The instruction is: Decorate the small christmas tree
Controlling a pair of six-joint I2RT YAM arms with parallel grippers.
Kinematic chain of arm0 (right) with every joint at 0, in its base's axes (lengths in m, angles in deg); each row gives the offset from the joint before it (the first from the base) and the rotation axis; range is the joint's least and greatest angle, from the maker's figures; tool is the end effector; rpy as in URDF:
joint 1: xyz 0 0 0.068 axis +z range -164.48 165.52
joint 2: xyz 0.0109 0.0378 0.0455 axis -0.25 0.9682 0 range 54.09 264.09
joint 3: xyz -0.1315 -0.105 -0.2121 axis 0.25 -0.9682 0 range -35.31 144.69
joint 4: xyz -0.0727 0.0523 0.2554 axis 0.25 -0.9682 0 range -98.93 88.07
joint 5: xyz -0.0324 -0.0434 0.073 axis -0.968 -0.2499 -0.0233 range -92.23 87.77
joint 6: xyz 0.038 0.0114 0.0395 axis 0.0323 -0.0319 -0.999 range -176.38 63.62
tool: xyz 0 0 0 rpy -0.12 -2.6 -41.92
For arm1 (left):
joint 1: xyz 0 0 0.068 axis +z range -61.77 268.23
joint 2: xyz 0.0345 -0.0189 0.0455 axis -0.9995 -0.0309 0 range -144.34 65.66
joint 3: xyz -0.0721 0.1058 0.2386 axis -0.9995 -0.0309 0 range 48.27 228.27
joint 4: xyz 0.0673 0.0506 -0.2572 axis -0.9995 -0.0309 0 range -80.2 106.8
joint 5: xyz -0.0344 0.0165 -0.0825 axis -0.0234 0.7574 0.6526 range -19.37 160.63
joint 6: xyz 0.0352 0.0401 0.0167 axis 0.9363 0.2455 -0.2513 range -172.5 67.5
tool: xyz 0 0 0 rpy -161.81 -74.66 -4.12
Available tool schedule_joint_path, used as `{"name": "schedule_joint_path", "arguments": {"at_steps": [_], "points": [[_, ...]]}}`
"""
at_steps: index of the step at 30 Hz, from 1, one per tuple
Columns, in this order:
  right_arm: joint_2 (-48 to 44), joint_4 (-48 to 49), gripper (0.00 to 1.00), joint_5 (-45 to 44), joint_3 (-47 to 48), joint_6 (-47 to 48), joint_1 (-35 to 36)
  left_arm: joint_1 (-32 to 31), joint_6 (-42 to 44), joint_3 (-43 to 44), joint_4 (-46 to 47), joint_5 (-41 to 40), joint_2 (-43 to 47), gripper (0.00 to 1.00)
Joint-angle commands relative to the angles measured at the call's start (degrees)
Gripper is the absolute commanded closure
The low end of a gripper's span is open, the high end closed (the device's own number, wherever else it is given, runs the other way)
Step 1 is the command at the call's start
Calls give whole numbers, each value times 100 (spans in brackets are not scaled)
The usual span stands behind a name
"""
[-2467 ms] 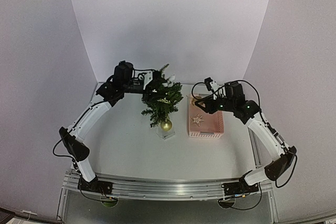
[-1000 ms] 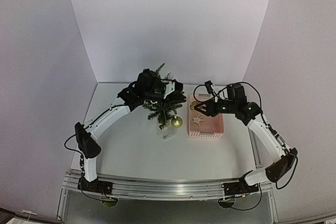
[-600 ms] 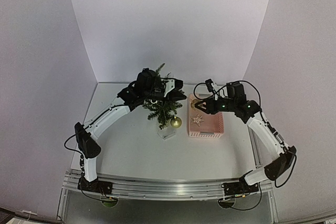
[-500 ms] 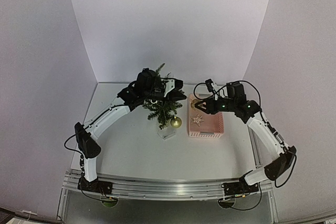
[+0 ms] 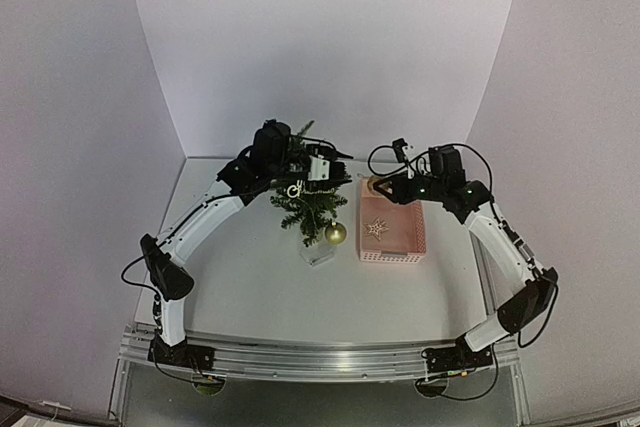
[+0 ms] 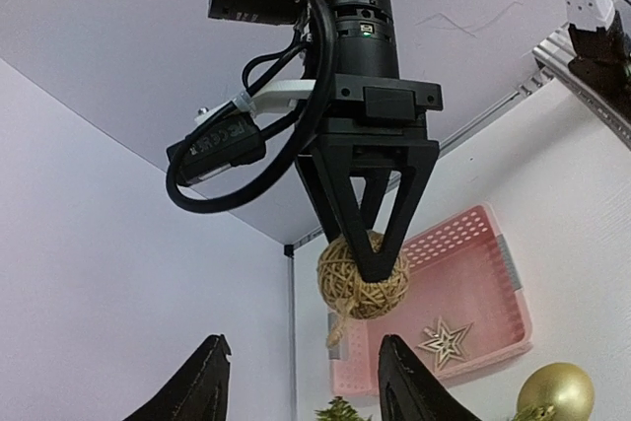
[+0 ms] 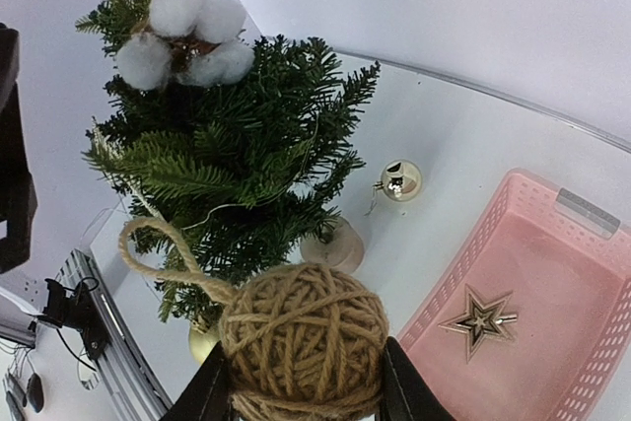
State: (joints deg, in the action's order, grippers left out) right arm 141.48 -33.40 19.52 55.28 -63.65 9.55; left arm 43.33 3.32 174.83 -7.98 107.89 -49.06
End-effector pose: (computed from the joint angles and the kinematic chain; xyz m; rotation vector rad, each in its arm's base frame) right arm 0.3191 0.1579 0.3972 -0.5425 2.0349 0.7244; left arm 0.3154 -0.3472 0.4390 1.6103 0.7377 -0.4445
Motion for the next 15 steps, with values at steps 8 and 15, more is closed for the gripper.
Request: {"name": "schedule_joint_path", "arguments": {"at_steps": [8,15], "points": [[438,207,90,-124,772,498,8,87,1269,458,-733,-401,-50,49],[641,220,91,-206,1004,485,201,85,1788,202,-422,-371,-42,56]]}}
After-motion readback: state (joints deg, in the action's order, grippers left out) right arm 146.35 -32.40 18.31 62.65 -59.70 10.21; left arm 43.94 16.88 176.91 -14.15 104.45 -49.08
